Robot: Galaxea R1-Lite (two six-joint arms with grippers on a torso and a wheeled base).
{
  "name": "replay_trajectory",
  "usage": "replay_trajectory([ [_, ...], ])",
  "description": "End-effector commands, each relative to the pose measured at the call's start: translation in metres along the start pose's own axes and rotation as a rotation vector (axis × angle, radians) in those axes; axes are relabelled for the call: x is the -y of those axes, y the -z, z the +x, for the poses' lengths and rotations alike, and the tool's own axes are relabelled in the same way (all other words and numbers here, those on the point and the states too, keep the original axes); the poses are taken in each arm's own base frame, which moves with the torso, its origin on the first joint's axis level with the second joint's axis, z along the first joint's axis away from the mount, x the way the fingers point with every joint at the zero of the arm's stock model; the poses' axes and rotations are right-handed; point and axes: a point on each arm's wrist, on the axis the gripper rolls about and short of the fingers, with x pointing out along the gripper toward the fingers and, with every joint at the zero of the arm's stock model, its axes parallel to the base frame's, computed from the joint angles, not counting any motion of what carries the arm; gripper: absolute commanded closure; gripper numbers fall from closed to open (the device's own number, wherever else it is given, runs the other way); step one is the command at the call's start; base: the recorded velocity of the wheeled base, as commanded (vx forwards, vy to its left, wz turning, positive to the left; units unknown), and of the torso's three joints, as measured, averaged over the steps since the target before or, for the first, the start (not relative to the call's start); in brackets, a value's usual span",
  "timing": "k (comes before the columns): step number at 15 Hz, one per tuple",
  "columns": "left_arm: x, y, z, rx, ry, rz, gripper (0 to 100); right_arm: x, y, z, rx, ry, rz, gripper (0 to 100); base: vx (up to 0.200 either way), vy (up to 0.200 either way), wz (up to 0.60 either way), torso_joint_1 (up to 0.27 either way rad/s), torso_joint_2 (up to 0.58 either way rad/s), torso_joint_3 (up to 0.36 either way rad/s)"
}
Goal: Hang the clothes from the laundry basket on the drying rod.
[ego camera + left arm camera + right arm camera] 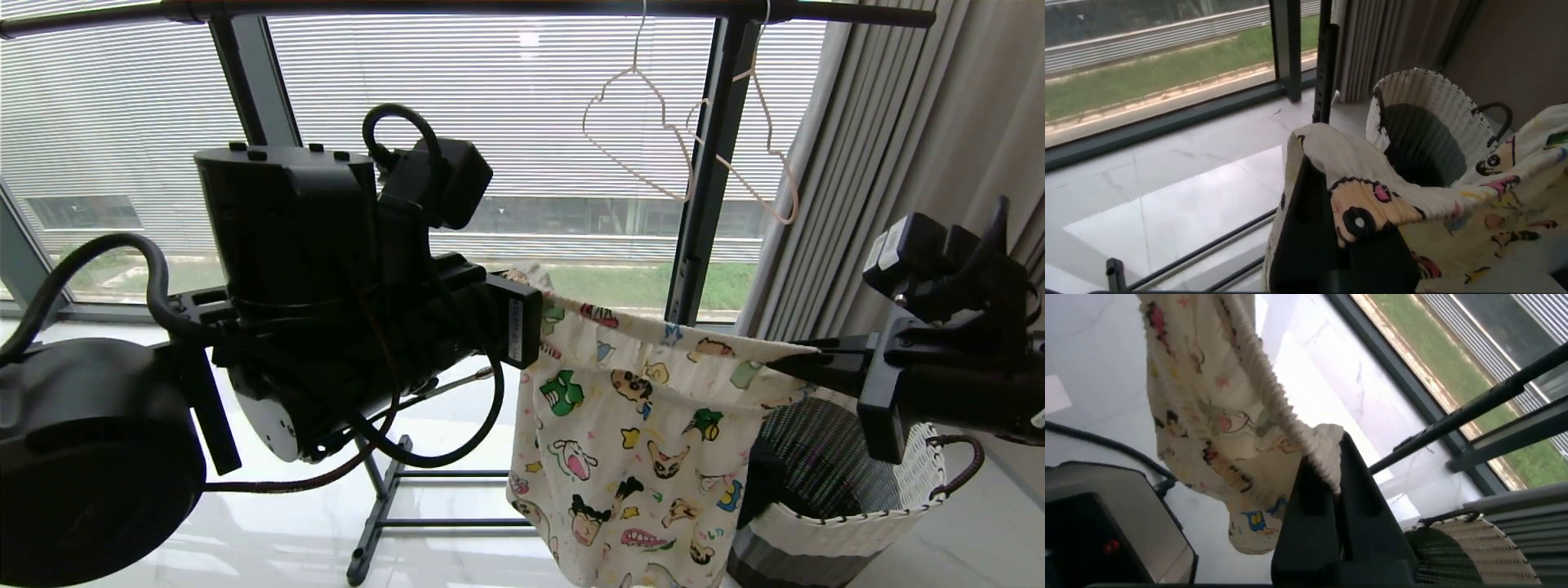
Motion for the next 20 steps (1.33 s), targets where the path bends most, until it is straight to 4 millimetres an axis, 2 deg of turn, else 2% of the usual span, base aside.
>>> replay_trajectory([
  [1,0.016,0.014,-0.017,-0.039,0.013,-0.019,100,0.013,-0.005,0.018,-0.003,0.028,0.041,100,0.000,0.000,0.00,0.000,0.00,0.000],
  [5,0.041,0.041,-0.026,-0.095,0.063,-0.006,100,0.030,-0.025,0.038,0.032,0.052,0.049,100,0.000,0.000,0.00,0.000,0.00,0.000],
  [9,0.049,0.055,-0.034,-0.132,0.102,0.032,100,0.034,-0.031,0.043,0.049,0.059,0.044,100,0.000,0.000,0.00,0.000,0.00,0.000],
  [12,0.048,0.051,-0.033,-0.097,0.100,0.049,100,0.034,-0.032,0.042,0.051,0.059,0.044,100,0.000,0.000,0.00,0.000,0.00,0.000],
  [15,0.025,0.038,-0.018,-0.029,0.005,0.059,100,0.033,-0.031,0.040,0.049,0.059,0.044,100,0.000,0.000,0.00,0.000,0.00,0.000],
  [16,0.007,0.023,-0.006,0.039,-0.065,0.044,100,0.032,-0.031,0.037,0.051,0.058,0.043,100,0.000,0.000,0.00,0.000,0.00,0.000],
  [18,-0.004,0.013,-0.001,0.073,-0.104,0.031,100,0.030,-0.033,0.034,0.059,0.053,0.039,100,0.000,0.000,0.00,0.000,0.00,0.000],
  [20,-0.004,0.013,-0.001,0.072,-0.104,0.030,100,0.027,-0.032,0.033,0.058,0.045,0.035,100,0.000,0.000,0.00,0.000,0.00,0.000],
])
